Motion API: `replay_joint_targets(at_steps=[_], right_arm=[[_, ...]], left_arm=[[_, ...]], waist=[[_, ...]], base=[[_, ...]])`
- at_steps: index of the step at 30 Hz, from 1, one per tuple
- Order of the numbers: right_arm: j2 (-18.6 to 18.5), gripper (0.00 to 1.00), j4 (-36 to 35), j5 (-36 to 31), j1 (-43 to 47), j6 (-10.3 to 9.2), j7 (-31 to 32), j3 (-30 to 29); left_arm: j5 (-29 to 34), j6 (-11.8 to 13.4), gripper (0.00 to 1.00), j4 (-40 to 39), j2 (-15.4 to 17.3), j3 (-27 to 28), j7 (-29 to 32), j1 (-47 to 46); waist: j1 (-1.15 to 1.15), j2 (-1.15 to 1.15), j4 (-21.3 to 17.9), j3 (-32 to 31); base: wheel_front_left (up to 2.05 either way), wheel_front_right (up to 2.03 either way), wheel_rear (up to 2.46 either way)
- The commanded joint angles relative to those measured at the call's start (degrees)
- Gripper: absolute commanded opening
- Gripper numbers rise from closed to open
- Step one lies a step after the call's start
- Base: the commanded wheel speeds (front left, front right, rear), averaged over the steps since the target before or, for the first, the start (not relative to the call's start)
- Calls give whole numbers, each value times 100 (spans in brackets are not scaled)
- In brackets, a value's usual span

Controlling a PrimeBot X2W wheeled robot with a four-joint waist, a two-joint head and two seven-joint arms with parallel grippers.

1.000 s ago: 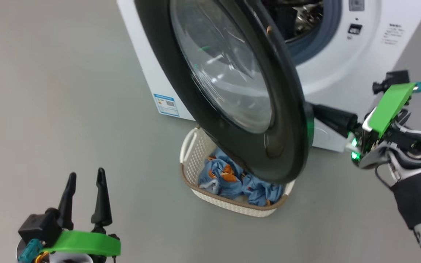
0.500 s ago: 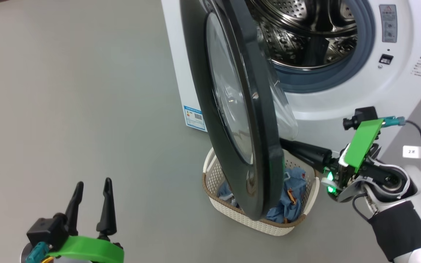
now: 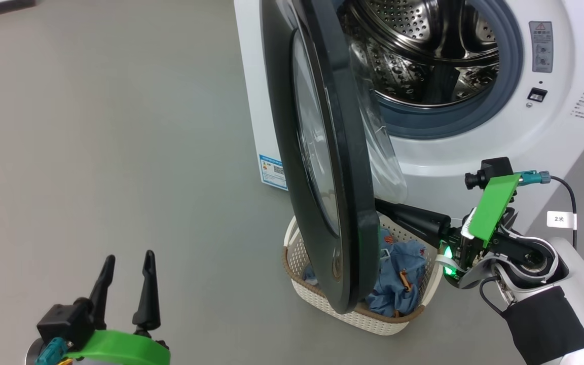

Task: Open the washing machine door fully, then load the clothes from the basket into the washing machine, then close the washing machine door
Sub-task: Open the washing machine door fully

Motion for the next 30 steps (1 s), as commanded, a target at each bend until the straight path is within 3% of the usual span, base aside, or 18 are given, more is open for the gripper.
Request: replay_joint_targets(at_steps=[1,11,12,13,14,16,17,30], right_arm=[[60,0,-187,57,8,28,44,32],[53,1,-207,14,83,28,21,-96],[50,13,-216,4,100,28,20,-99],[46,33,-234,-9,115,28,11,-108],[45,44,-258,-21,132,28,-6,-120],[45,92,-319,-55,167,28,-55,-145],[40,100,-365,-86,184,28,-91,-156],[-95,100,-1359,-929,636,28,-1087,-207]], left_arm=[[21,44,100,-179,101,162,-24,-33],[9,41,100,-226,162,99,-73,17],[8,39,100,-223,168,88,-73,23],[7,36,100,-222,175,75,-73,28],[5,34,100,-223,182,65,-73,33],[-1,34,100,-226,197,54,-70,50],[-2,34,100,-230,206,49,-69,58],[-39,77,100,-264,297,20,-83,142]], waist=[[0,0,-51,-16],[0,0,-390,-138],[0,0,-431,-156],[0,0,-473,-173],[0,0,-521,-193],[0,0,-635,-230],[0,0,-696,-242],[0,0,-1624,-366]], base=[[0,0,0],[0,0,0],[0,0,0],[0,0,0],[0,0,0],[0,0,0],[0,0,0],[0,0,0]])
